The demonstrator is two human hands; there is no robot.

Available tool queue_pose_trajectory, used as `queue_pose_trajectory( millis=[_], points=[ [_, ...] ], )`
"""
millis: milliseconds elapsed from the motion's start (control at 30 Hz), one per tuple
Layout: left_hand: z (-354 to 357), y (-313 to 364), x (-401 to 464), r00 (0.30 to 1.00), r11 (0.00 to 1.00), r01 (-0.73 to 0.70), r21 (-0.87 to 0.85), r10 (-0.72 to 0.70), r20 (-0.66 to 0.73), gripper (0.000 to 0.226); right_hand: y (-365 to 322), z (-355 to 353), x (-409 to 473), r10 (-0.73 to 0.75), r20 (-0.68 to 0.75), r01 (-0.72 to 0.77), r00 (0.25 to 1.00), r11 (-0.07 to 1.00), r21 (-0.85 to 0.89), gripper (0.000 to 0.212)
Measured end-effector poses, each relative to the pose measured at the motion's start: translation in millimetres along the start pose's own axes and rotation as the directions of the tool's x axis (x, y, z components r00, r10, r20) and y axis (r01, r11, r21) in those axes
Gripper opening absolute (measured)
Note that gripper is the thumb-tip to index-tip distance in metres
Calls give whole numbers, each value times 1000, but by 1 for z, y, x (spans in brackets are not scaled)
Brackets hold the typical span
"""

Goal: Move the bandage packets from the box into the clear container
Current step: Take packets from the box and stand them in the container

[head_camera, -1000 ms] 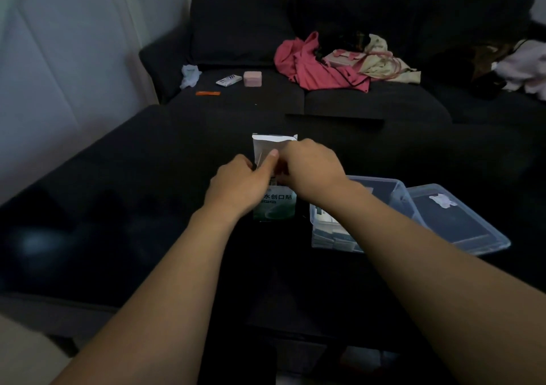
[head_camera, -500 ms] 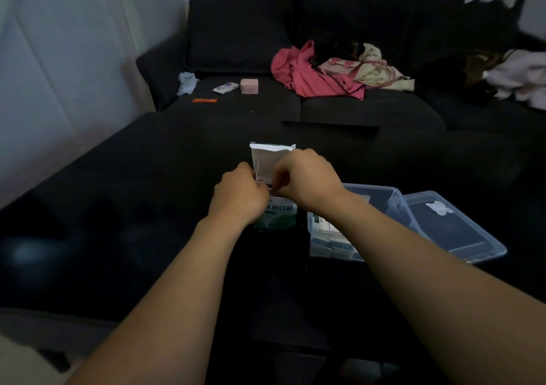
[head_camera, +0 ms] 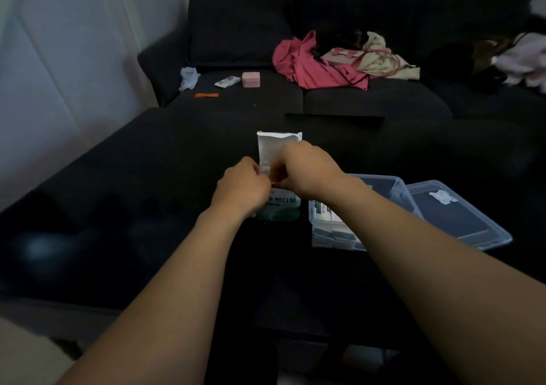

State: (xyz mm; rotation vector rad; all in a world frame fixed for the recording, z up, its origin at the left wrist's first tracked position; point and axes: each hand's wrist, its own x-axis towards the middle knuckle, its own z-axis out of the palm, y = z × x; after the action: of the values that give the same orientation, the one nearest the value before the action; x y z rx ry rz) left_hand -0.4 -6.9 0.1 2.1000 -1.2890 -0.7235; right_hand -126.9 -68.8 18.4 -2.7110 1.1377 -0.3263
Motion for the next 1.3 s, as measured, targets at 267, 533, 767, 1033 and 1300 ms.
queue_pose_trajectory(
  millis=[267,533,767,1033,1300],
  points=[
    [7,-1,-5,986,1000,-3,-10,1,-164,38,9,-13,-8,41,-132,-31,990,996,78,8],
    [5,-4,-6,980,1000,-5,-20,1,-197,41,10,-29,-9,-27,-282,56,959,994,98,5],
    [5,-3,-3,976,997,12,-73,-27,-218,53,17,-34,-12,-11,-318,88,948,970,227,8],
    [2,5,-13,686,818,-569,80,526,-502,55,10,-45,-21,-20,-303,143,953,909,391,2],
    [5,15,-20,726,771,-637,3,602,-333,36,16,-60,-30,9,-297,155,955,838,523,3]
  ],
)
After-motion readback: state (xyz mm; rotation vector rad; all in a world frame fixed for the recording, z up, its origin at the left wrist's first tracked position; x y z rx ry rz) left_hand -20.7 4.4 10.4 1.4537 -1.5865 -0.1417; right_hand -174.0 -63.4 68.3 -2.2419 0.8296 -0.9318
